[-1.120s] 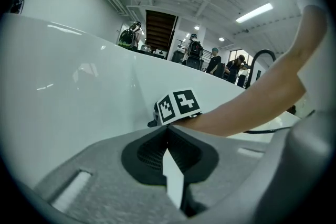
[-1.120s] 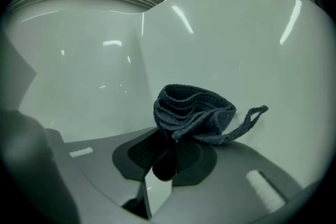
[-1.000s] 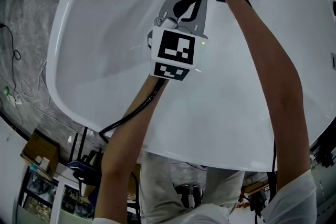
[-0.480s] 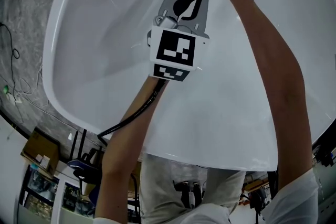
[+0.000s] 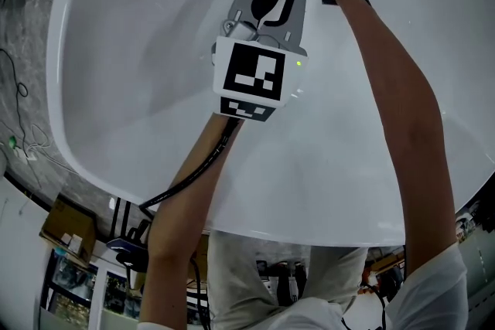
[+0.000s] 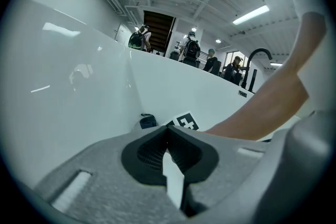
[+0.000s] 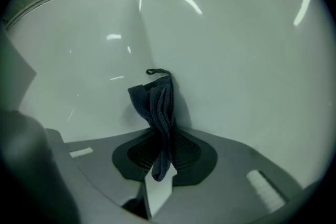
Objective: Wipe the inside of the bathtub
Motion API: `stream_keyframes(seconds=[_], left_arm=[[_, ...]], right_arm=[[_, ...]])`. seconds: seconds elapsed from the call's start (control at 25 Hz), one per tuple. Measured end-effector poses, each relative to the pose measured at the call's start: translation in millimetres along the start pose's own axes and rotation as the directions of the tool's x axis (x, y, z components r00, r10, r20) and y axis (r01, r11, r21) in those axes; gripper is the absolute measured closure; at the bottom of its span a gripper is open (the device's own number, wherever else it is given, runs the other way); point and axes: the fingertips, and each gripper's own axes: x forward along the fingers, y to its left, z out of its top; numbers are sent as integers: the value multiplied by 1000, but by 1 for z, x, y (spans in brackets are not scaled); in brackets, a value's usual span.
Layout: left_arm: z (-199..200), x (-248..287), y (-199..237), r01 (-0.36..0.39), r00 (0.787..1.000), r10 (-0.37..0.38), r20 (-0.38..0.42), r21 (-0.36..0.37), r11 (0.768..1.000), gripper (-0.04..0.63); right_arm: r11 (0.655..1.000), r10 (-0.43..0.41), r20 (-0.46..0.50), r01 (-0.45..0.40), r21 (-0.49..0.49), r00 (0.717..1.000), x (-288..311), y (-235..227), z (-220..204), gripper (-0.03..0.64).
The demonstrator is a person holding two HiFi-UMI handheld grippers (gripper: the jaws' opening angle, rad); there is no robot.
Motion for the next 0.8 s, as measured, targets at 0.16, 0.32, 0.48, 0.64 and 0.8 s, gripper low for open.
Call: stream_keyframes(seconds=[0.16, 0.32, 0.48, 0.64, 0.8], left_arm=[[-6, 4, -6, 8, 1000, -8, -10, 3, 1000, 595], [-13, 7, -9, 6, 1000, -6, -20, -1, 1000, 595], [-16, 6, -13, 11, 1000, -11, -19, 4, 1000, 595], [-21, 7, -19, 32, 999, -31, -36, 25, 999, 595], [-27, 8, -29, 47, 996, -42, -74, 70, 996, 595]], right_arm=[[997, -30, 3, 30, 75, 1000, -2, -18, -18, 561], [996, -47, 10, 46, 82, 999, -5, -28, -20, 561], [995, -64, 10, 63, 81, 998, -9, -35, -22, 562], [993, -81, 4, 80, 86, 997, -20, -48, -27, 563], [990, -93, 3, 92, 111, 996, -38, -61, -38, 561]])
